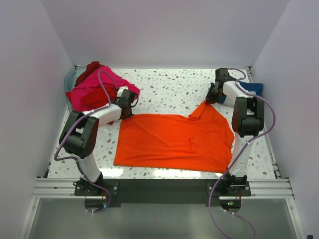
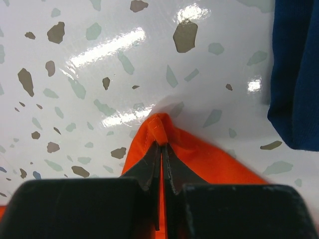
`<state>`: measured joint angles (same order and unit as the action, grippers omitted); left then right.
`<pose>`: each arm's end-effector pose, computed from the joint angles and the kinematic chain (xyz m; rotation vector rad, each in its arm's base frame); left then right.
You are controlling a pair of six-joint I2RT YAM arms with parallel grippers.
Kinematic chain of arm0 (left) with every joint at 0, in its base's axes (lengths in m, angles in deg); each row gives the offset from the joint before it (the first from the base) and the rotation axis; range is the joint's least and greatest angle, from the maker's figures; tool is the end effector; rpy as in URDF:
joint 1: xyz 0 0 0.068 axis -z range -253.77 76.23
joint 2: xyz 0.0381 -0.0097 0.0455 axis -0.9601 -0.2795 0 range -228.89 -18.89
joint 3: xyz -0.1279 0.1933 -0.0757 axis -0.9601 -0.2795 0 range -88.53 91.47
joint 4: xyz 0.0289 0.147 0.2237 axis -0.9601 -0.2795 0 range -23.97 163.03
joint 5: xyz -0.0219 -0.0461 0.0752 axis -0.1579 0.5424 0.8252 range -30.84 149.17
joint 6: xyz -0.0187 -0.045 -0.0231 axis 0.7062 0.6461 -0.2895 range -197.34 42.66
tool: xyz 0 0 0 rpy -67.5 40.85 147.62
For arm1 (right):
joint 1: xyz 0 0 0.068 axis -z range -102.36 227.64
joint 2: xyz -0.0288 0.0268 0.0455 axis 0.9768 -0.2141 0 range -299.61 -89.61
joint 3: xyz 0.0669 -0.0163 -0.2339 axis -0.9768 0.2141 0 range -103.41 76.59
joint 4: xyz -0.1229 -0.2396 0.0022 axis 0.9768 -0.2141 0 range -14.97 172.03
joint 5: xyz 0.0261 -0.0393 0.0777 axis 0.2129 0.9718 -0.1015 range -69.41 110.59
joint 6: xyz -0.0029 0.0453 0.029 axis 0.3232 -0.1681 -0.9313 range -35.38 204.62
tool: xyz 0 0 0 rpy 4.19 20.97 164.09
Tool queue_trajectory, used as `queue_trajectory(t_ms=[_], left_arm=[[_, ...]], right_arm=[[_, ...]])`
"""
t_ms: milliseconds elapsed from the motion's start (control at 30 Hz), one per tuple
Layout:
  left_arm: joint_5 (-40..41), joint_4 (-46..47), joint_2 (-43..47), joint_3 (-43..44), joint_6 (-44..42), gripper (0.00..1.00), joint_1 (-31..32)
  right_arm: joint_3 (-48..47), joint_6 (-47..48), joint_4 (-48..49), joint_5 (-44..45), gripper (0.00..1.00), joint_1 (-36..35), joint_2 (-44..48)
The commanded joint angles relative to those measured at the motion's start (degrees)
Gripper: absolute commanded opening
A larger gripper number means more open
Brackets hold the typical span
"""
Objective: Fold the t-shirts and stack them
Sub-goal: Fold the tshirt
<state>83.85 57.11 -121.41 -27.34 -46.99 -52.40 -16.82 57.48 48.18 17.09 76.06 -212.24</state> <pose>0.3388 -0.1165 0.1303 -0.3479 2.4229 0.1680 0.4459 0.0144 0.1416 0.5761 2.6288 0.2395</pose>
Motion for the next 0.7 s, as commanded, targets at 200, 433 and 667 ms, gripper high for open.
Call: queue_trajectory(t_ms=[200, 433, 667], left_arm=[[0.27, 1.33, 0.83, 0.95, -0.64, 0.00, -0.62], [0.01, 2.56, 1.80, 0.78, -1.87, 0.00, -0.62], [0.10, 4.84, 3.47, -1.60, -2.75, 0.00, -0.62]], right_arm=[[0.76, 1.73, -1.22, 1.31, 0.00, -0.17, 9.42], [8.14, 1.74, -1.31, 1.66, 0.00, -0.17, 17.77], [17.81, 2.00, -2.62, 1.84, 0.00, -0.26, 28.40]])
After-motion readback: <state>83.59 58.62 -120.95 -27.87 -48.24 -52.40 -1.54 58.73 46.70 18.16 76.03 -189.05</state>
